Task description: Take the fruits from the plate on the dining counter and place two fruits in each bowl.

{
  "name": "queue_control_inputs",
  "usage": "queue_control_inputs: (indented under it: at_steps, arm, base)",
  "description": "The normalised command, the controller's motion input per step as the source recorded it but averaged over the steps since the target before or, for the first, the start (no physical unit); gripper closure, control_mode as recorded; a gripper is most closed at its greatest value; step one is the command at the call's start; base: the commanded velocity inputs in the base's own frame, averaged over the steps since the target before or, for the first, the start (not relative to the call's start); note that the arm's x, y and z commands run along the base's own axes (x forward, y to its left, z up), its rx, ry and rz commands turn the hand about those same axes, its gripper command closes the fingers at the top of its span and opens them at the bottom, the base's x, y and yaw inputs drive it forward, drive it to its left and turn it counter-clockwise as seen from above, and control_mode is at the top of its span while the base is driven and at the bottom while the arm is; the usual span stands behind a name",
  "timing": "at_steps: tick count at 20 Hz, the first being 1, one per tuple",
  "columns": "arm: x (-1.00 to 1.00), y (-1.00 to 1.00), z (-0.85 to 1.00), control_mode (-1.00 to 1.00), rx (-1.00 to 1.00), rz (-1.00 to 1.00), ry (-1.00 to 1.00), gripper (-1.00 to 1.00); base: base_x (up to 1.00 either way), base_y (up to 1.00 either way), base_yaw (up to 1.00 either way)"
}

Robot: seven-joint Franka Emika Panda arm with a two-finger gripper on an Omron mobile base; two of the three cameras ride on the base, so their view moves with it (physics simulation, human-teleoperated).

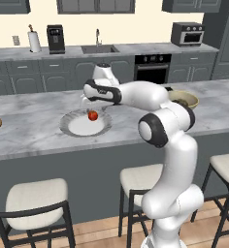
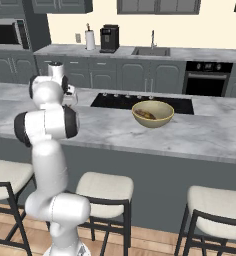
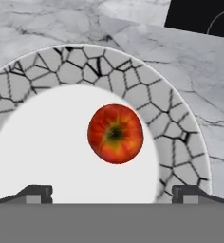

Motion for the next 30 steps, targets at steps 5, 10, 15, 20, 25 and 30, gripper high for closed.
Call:
queue_control_inputs:
  at_steps: [5, 10, 15, 20, 25, 30]
  arm:
    - [0.18, 0.07, -0.37, -1.00, -0.01, 0.01, 0.00, -1.00]
    - [0.11, 0.00, -0.29, -1.00, 0.00, 0.03, 0.00, -1.00]
    - [0.18, 0.00, -0.19, -1.00, 0.00, 0.02, 0.00, -1.00]
    - [0.15, 0.03, -0.18, -1.00, 0.00, 0.01, 0.00, 1.00]
    - [-0.04, -0.10, 0.08, -1.00, 0.00, 0.00, -0.01, 1.00]
    - [-0.44, -0.60, 0.43, -1.00, 0.00, -0.08, 0.00, 1.00]
  base:
    - [0.00, 0.00, 0.00]
    - [0.00, 0.00, 0.00]
    - [0.00, 0.00, 0.00]
    - [0.00, 0.00, 0.00]
    - [0.00, 0.00, 0.00]
    - [0.00, 0.00, 0.00]
